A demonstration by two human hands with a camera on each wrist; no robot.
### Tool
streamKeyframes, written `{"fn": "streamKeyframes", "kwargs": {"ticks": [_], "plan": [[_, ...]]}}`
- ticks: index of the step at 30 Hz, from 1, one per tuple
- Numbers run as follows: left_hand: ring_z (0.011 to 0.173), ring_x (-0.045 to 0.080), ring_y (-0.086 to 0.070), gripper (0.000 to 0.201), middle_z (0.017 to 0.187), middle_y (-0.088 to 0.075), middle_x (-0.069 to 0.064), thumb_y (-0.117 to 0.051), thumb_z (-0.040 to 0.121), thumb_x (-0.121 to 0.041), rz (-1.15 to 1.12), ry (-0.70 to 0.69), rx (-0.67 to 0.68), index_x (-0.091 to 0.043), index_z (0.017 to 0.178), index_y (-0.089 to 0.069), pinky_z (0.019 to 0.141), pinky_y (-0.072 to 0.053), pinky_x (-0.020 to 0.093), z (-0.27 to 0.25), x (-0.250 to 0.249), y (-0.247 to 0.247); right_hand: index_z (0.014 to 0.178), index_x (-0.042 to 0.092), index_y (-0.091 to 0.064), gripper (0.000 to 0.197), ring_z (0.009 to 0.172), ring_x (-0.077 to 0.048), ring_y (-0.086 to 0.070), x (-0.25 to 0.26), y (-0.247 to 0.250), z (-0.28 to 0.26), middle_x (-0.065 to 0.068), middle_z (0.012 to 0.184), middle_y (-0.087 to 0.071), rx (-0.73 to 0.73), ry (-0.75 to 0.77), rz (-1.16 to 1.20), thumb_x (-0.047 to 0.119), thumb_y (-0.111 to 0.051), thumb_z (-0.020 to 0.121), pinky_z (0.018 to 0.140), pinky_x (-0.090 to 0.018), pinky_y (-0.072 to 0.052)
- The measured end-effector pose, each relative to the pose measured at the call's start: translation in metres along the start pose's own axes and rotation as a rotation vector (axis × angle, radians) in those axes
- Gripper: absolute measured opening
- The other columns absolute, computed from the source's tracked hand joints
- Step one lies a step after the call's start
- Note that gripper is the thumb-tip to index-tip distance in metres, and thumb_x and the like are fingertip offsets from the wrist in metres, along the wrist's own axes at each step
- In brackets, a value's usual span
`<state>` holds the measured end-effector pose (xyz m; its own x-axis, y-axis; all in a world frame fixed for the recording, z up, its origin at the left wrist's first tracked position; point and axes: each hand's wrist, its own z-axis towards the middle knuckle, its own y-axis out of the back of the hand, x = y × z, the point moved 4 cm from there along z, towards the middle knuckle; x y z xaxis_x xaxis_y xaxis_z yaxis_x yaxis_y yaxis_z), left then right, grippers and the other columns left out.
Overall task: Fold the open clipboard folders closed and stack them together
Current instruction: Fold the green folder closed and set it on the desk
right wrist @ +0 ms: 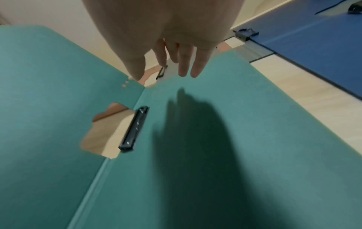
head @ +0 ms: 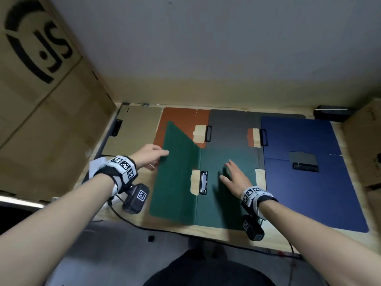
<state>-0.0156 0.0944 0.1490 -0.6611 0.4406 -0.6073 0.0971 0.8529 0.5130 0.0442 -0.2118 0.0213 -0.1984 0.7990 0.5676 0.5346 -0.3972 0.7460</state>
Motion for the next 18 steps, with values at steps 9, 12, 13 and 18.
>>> {"fn": "streamKeyframes", "kwargs": {"ticks": [9, 12, 13, 18], "plan": [[0.090, 0.021, -0.068, 0.041, 0.104, -0.075, 0.008, -0.045, 0.101, -0.043, -0.001, -0.153, 0.370, -0.011, 0.119, -0.062, 0.068, -0.047, 0.028, -0.004, -0.102, -0.114, 0.122, 0.023, -0.062, 0.043, 0.103, -0.015, -0.064, -0.010, 0.076, -0.039, 0.007, 0.122, -0.064, -0.168, 0.054, 0.353, 0.049, -0.036, 0.100, 0.098, -0.041, -0.046], [0.093, 0.019, -0.064, 0.037, 0.113, -0.071, 0.006, -0.048, 0.100, -0.036, 0.122, -0.122, 0.325, -0.010, 0.122, -0.062, 0.070, -0.048, 0.029, 0.017, -0.085, -0.149, 0.113, 0.023, -0.068, 0.055, 0.093, -0.014, -0.065, -0.032, 0.078, -0.049, 0.000, 0.115, -0.070, -0.157, -0.144, 0.628, 0.061, -0.033, 0.095, 0.090, -0.036, -0.048], [0.092, 0.018, -0.062, 0.035, 0.113, -0.069, 0.005, -0.050, 0.098, -0.034, 0.163, -0.116, 0.288, -0.010, 0.122, -0.062, 0.070, -0.048, 0.030, 0.024, -0.076, -0.156, 0.111, 0.020, -0.068, 0.055, 0.087, -0.017, -0.064, -0.040, 0.077, -0.052, -0.007, 0.113, -0.070, -0.171, -0.209, 0.676, 0.061, -0.036, 0.093, 0.086, -0.037, -0.050], [0.094, 0.030, -0.063, 0.025, 0.098, -0.063, 0.011, -0.061, 0.086, -0.025, 0.298, 0.019, 0.114, -0.006, 0.101, -0.060, 0.075, -0.043, 0.031, 0.058, -0.002, -0.187, 0.137, 0.006, -0.049, 0.048, 0.121, -0.026, -0.055, -0.069, 0.054, -0.057, -0.007, 0.126, -0.059, -0.012, -0.345, 0.439, 0.028, -0.058, 0.095, 0.104, -0.035, -0.042]]}}
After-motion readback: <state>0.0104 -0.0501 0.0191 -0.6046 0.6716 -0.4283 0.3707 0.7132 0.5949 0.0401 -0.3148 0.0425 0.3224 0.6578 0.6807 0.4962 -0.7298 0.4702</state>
